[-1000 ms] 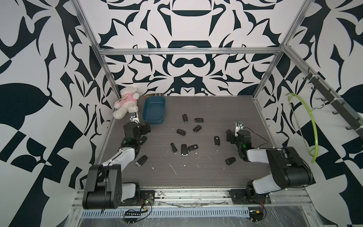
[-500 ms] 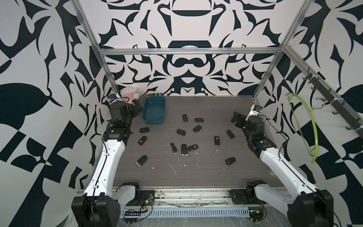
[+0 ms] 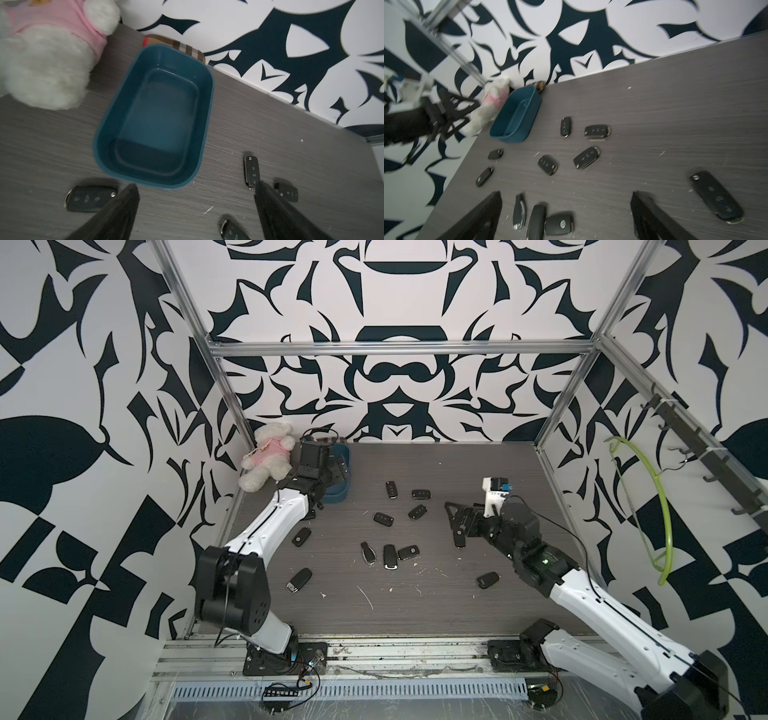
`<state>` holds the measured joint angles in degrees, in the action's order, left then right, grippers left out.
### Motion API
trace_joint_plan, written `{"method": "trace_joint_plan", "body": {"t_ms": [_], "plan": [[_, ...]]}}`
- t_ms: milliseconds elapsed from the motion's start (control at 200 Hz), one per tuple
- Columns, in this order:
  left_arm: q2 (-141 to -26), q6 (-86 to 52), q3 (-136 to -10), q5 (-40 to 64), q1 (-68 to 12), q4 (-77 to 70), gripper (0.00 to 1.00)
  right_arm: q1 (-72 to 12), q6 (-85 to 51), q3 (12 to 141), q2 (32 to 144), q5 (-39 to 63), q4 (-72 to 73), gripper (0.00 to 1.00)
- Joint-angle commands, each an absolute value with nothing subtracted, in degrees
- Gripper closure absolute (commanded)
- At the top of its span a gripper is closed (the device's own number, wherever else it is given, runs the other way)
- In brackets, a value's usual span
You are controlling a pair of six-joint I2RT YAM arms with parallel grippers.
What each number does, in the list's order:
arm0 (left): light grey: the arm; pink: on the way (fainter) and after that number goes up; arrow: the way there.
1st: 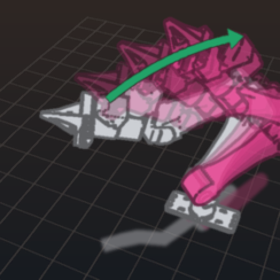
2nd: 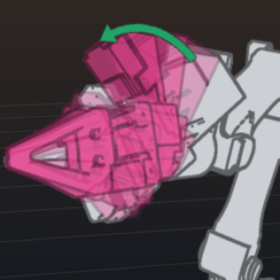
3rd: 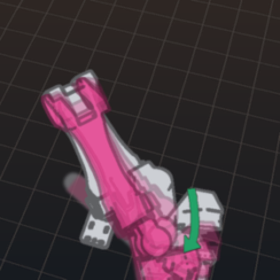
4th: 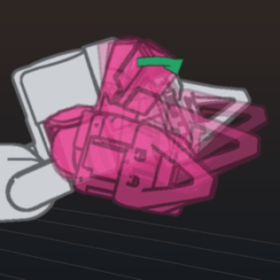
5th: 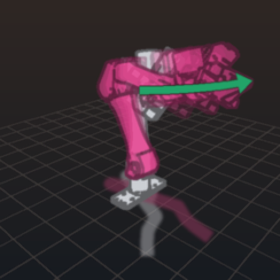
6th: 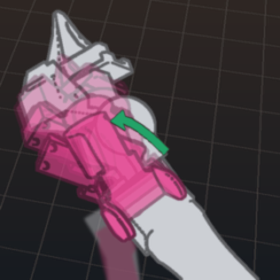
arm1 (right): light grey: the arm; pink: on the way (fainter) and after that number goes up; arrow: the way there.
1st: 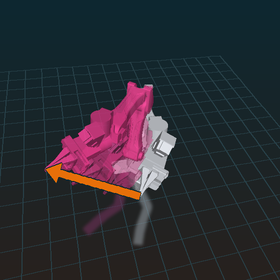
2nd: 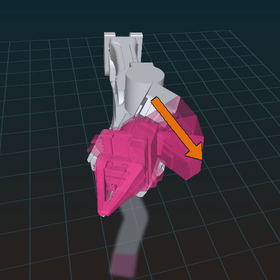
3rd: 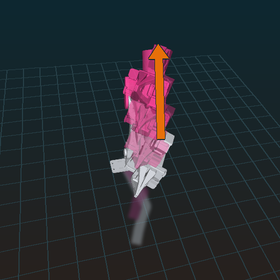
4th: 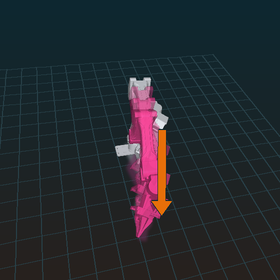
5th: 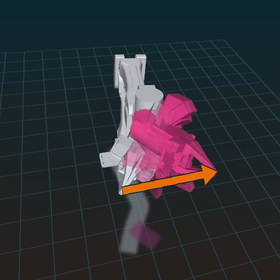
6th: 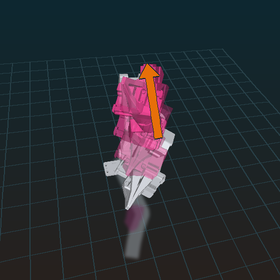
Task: Place the car key into the storage box
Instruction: Move the storage box to the center of the board.
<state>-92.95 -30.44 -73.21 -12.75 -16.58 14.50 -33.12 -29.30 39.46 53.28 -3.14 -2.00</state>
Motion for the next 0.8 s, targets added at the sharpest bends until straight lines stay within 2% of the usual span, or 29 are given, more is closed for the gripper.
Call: {"method": "trace_joint_plan", "body": {"t_ms": [0,40,95,225,430,515,610,645,705,795], "plan": [[-99.0,-27.7,-78.0,-14.6,-16.5,16.7,0.13,-36.6,-26.6,39.7,55.2,-7.4,-0.2,0.00],[-101.8,-26.8,-79.9,-14.3,-16.7,17.2,0.14,-37.1,-26.7,39.8,56.2,-7.6,0.1,0.00],[-105.5,-25.3,-82.8,-14.4,-17.0,18.2,0.26,-37.6,-26.9,40.0,57.7,-7.7,0.5,0.00],[-113.2,-22.4,-89.3,-15.9,-17.6,21.8,0.37,-38.6,-26.8,41.4,59.3,-8.5,-1.2,0.00],[-120.6,-20.2,-94.1,-14.4,-18.3,24.0,0.38,-38.8,-26.5,40.5,58.4,-10.1,-0.9,0.00],[-122.7,-19.9,-95.3,-12.9,-18.8,24.5,0.45,-38.9,-26.6,40.7,59.1,-10.1,-0.9,0.01],[-124.9,-20.4,-96.7,-12.1,-19.5,26.3,0.60,-38.9,-26.4,41.0,59.7,-10.1,-1.1,0.00],[-125.1,-20.7,-96.9,-12.6,-19.9,26.7,0.62,-38.9,-26.4,41.2,59.9,-10.1,-1.2,0.00],[-124.7,-20.7,-96.2,-13.0,-20.8,26.7,0.73,-38.9,-26.3,41.7,59.6,-10.1,-1.6,0.00],[-123.0,-20.9,-94.5,-14.0,-22.3,25.8,0.77,-39.3,-25.8,42.0,59.0,-11.1,-1.7,0.00]]}}
